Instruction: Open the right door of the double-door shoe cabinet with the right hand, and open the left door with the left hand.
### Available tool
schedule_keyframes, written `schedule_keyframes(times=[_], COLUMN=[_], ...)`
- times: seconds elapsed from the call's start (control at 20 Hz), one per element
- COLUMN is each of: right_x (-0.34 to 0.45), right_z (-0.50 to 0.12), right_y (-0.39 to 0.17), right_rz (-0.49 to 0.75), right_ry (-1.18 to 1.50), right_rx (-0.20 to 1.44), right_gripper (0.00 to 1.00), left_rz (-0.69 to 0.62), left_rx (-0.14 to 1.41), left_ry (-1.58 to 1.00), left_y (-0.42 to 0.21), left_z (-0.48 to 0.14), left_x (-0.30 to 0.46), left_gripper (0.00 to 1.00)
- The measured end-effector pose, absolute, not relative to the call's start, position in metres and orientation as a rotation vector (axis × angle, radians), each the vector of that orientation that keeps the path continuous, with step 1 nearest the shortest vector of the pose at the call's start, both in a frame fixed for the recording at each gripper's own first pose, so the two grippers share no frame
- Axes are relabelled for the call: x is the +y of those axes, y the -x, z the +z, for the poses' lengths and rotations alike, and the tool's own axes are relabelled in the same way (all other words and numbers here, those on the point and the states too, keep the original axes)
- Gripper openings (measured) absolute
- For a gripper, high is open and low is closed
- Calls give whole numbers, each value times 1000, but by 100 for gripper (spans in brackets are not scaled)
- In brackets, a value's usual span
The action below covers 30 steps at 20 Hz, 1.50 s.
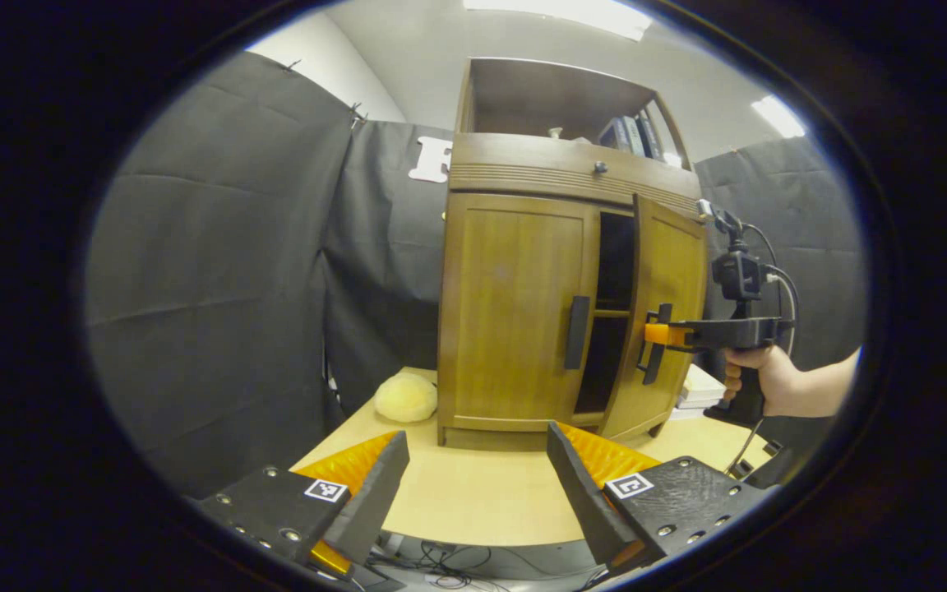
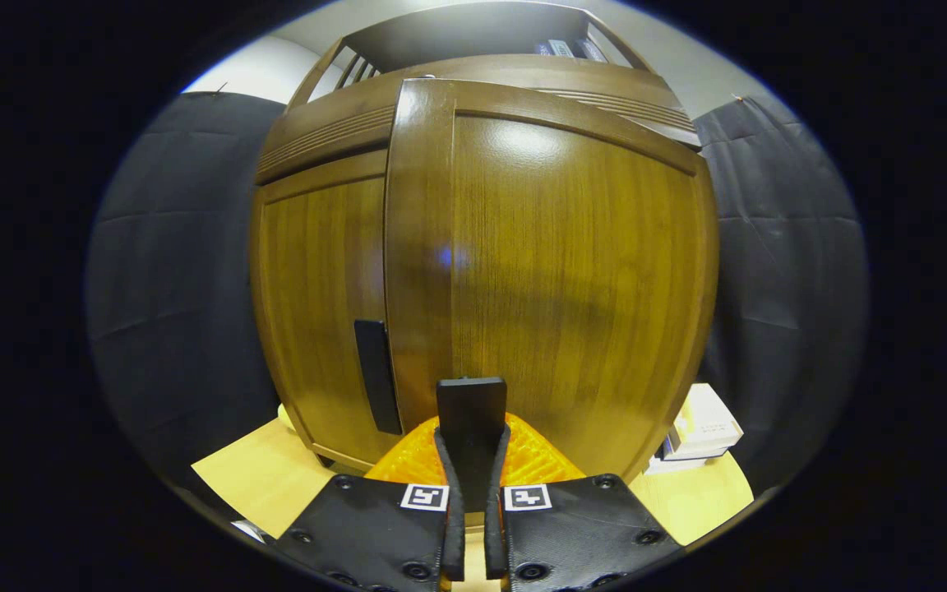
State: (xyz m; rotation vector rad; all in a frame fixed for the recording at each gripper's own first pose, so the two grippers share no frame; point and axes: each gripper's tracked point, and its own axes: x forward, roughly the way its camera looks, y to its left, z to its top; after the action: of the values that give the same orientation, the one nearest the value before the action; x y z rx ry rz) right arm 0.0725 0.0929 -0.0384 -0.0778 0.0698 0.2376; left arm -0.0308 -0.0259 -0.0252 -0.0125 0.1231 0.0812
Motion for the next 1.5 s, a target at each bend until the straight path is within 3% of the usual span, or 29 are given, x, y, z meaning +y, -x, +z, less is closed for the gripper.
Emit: schedule_keyframes(times=[0.9, 1.5], right_x=[-7, -95], right_z=[-46, -47], right_y=[10, 29], right_rz=[225, 200], right_ry=[62, 75], right_rx=[66, 83], right_gripper=[8, 7], left_rz=[-164, -181], left_rx=[158, 168], left_ry=[-42, -43], left_y=[6, -16], left_z=[-40, -39], left_x=[-142, -196], left_gripper=[100, 100])
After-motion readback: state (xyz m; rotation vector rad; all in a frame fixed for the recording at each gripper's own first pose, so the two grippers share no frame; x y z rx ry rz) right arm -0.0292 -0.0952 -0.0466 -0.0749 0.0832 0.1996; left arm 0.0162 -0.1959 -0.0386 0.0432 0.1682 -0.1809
